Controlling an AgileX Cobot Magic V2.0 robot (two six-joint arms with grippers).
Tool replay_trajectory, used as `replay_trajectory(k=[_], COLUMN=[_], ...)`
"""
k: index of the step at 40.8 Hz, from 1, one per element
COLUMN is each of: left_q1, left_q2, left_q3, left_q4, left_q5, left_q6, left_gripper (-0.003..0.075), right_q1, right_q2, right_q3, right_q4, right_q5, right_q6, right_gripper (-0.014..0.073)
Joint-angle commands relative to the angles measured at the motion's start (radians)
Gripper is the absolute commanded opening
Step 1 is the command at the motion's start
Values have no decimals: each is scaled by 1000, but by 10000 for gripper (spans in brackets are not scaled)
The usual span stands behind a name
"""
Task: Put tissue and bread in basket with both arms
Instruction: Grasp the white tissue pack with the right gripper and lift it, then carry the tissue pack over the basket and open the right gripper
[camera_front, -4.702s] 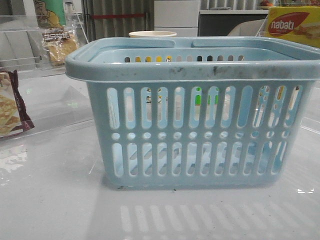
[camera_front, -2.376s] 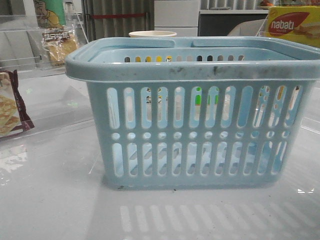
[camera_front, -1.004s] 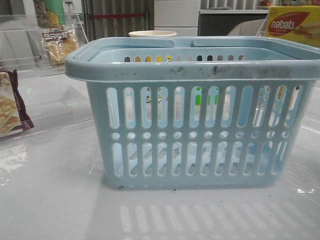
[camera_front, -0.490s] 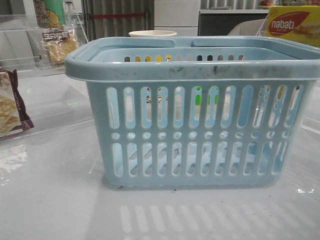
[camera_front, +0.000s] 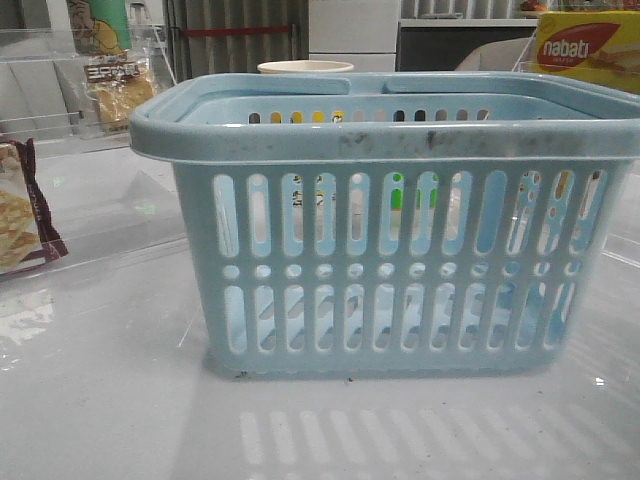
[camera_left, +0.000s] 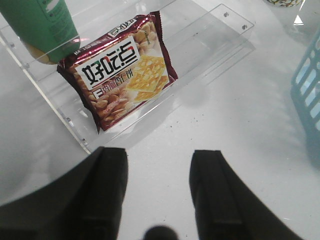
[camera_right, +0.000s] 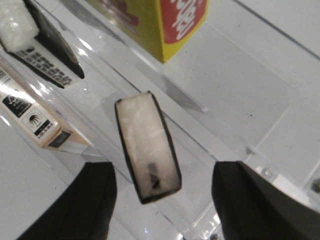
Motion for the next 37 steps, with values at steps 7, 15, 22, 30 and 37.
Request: replay_trajectory(k=[7,15,22,30,37], left_q1=[-6,-6,-6,-6,-6], left_q2=[-2,-2,-2,-1,-1], left_q3=[-27,-27,-27,-27,-27], left_q4=[-12,-12,-12,-12,-12], left_q5=[-71,-71,-71,-71,-71], left_q6=[-3,-3,-3,-3,-3], left_gripper=[360,360,360,359,359], right_q1=[-4,-4,5,44,116], right_q2=[5,-12,-74,-194,-327], right_q3=[-64,-64,-64,-64,-64], right_q4=[6,59,84,84,84], right_q5=[-86,-76,-26,33,92], right_q6=[-1,-1,-1,-38,-137], right_gripper=[412,192,181,181,181])
